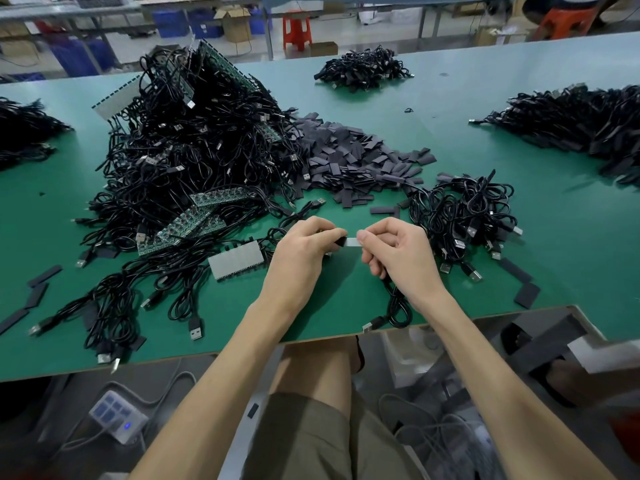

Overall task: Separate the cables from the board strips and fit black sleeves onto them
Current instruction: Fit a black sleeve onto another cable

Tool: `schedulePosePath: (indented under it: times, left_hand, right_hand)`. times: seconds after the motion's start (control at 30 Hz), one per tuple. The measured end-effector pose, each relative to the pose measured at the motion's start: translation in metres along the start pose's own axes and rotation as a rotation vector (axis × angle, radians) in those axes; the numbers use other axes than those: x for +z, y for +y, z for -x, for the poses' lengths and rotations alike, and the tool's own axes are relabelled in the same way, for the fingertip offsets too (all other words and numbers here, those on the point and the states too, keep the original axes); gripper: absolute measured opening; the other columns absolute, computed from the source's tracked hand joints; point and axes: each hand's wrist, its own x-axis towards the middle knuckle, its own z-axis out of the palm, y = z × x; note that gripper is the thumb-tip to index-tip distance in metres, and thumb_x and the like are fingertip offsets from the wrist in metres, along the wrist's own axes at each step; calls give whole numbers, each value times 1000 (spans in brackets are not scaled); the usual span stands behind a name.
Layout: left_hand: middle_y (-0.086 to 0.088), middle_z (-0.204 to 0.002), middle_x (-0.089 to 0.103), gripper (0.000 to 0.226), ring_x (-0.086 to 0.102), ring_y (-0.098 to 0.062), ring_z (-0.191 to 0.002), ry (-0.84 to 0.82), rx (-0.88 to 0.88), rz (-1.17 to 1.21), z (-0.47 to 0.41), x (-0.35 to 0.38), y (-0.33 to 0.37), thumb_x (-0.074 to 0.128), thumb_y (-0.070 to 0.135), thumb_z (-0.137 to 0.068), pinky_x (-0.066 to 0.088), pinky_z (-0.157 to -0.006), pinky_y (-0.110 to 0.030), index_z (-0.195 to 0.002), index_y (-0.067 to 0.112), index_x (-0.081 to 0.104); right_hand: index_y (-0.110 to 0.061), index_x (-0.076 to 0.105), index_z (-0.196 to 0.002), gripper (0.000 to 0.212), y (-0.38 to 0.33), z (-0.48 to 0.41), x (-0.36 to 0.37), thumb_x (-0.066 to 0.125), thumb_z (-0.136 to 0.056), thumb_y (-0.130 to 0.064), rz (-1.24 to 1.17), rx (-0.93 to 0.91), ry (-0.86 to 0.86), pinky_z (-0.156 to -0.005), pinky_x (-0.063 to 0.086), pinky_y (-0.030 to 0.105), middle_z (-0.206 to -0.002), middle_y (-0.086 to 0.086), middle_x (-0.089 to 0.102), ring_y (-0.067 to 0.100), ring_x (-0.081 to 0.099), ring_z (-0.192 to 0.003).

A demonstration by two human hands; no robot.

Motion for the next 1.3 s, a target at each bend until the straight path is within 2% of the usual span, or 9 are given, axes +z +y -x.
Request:
schedulePosePath:
  times: [0.07, 0.17, 0.47, 0.63, 0.8, 0.97, 1.07, 1.3]
  left_hand:
    - [-6, -106, 66, 30, 69, -22, -81, 20, -2, -5, 1, 1, -2, 60, -9, -92, 58, -77, -40, -111, 7, 77]
    - [-7, -103, 68, 30, 70, -23, -79, 42, -4, 8, 0, 1, -2, 60, -12, -92, 59, -75, -38, -110, 5, 78]
    - [-6, -104, 69, 28, 72, -21, -84, 32, 17, 23, -1, 1, -5, 62, -10, -94, 61, -79, -36, -110, 6, 78]
    - [-8, -103, 70, 27, 71, -27, -87, 21, 29, 15, 0, 2, -5, 63, -7, -92, 60, -78, -45, -109, 7, 78]
    - [-8, -99, 71, 23, 67, -30, -88, 31, 97, -62, 0, 0, 1, 65, 4, -91, 58, -76, -46, -109, 9, 79]
    - [-7, -96, 69, 22, 62, -27, -91, 99, 44, -106, -2, 3, -1, 74, 4, -89, 53, -79, -41, -110, 10, 79]
    - [-6, -97, 68, 23, 60, -26, -92, 126, 27, -120, -1, 3, 0, 75, 4, -89, 52, -79, -37, -110, 10, 79]
    - [-10, -97, 68, 25, 60, -29, -92, 96, 56, -148, -1, 3, 1, 75, 0, -88, 53, -77, -40, -111, 7, 79]
  right_hand:
    - [-10, 67, -88, 14, 0, 0, 0, 69, -98, -19, 3, 2, -1, -44, 43, 23, -64, 7, 70, 16, 57, -47]
    - [-10, 67, -89, 14, -1, 0, 0, 69, -99, -19, 5, 0, 8, -44, 43, 23, -64, 6, 70, 15, 57, -47]
    - [-8, 67, -90, 16, -1, 1, 1, 67, -100, -20, 8, -20, 33, -45, 44, 25, -66, 6, 70, 16, 59, -49]
    - [-7, 66, -90, 15, -1, 0, 2, 68, -99, -19, -9, -7, -53, -45, 45, 27, -66, 9, 71, 21, 59, -47]
    - [-2, 64, -94, 18, -4, -1, 3, 69, -99, -18, -72, 3, -84, -44, 48, 30, -68, 14, 71, 28, 63, -49]
    - [-2, 64, -99, 20, -4, -3, 4, 72, -97, -21, -58, 21, -55, -53, 54, 32, -75, 12, 75, 29, 71, -59]
    - [-5, 67, -96, 13, -1, -4, 4, 69, -99, -18, 3, 25, -21, -58, 55, 32, -77, 9, 76, 26, 74, -64]
    - [-5, 68, -92, 12, -1, -2, 2, 67, -100, -14, 16, 23, -52, -52, 52, 30, -72, 10, 74, 26, 70, -57]
